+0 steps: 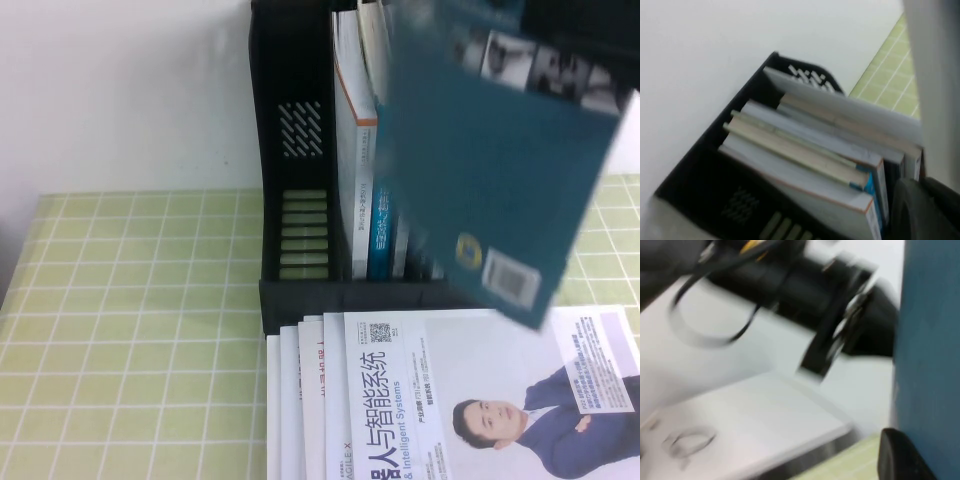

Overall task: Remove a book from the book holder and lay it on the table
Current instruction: Place the picked book on the book

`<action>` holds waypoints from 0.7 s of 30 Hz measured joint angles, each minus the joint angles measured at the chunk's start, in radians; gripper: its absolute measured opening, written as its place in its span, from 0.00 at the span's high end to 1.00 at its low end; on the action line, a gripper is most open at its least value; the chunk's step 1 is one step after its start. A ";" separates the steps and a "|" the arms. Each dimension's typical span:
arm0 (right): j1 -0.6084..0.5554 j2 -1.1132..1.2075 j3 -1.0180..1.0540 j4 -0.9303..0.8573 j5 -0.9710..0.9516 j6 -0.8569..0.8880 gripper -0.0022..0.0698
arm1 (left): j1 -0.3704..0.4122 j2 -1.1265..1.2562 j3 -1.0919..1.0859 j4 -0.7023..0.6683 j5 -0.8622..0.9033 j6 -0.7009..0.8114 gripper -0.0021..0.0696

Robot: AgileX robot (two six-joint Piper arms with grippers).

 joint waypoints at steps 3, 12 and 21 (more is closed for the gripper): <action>0.000 -0.013 -0.028 -0.117 0.150 0.070 0.79 | 0.002 -0.065 0.001 0.088 0.093 -0.074 0.97; 0.076 -0.013 -0.036 -0.547 0.346 0.249 0.79 | 0.002 -0.322 0.303 0.035 0.140 -0.124 0.97; 0.383 -0.001 -0.036 -1.185 0.101 0.579 0.79 | 0.002 -0.612 0.850 0.024 -0.036 -0.249 0.97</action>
